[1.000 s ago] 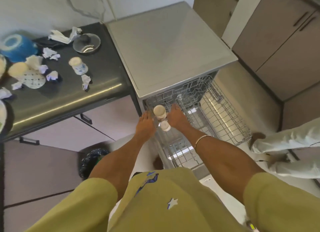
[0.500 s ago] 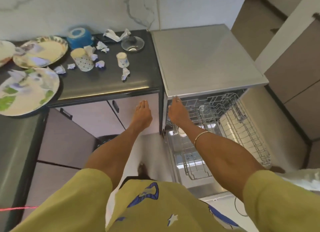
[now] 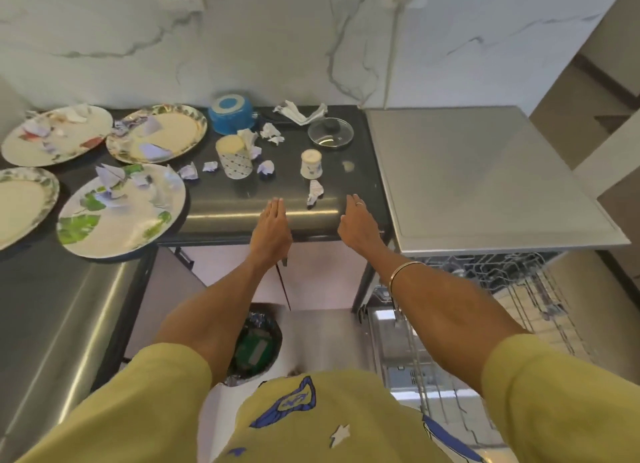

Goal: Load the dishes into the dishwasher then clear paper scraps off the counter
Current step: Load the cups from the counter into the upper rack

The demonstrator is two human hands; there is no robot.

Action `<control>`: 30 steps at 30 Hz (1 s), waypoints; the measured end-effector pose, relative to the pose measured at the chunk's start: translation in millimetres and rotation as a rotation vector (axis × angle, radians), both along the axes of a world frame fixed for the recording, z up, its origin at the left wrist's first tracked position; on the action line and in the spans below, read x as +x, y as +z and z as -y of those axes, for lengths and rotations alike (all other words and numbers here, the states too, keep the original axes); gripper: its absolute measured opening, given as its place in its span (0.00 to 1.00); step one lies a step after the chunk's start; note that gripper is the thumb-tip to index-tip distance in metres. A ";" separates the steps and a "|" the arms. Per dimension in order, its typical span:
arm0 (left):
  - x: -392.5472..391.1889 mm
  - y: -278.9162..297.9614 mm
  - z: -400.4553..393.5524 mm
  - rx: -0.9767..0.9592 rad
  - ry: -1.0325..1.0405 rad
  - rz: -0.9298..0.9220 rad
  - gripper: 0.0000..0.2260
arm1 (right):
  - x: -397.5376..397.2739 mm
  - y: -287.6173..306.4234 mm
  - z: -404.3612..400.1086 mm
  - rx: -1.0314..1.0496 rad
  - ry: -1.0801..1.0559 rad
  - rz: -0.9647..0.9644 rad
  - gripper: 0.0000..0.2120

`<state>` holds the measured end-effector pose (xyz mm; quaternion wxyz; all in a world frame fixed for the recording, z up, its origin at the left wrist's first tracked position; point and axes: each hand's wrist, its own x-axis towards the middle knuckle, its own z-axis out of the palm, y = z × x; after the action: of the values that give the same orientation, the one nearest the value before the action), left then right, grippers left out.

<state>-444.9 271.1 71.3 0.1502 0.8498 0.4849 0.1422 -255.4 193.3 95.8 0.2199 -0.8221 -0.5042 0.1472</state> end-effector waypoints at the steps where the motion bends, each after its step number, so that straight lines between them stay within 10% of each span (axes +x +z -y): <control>1: -5.3 4.4 -14.0 0.024 0.000 0.007 0.24 | -1.9 3.8 -13.3 0.000 0.004 0.003 0.27; 22: -23.5 44.8 -203.6 -0.131 0.301 0.016 0.31 | 9.2 -0.1 -198.7 -0.131 0.093 -0.094 0.40; 30: -7.3 44.4 -241.0 -0.244 0.402 0.046 0.42 | 42.6 -1.2 -220.7 -0.133 0.152 -0.028 0.24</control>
<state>-452.2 512.1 115.8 0.2314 0.7082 0.6545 0.1289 -212.8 414.0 94.6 0.1600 -0.7920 -0.5512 0.2081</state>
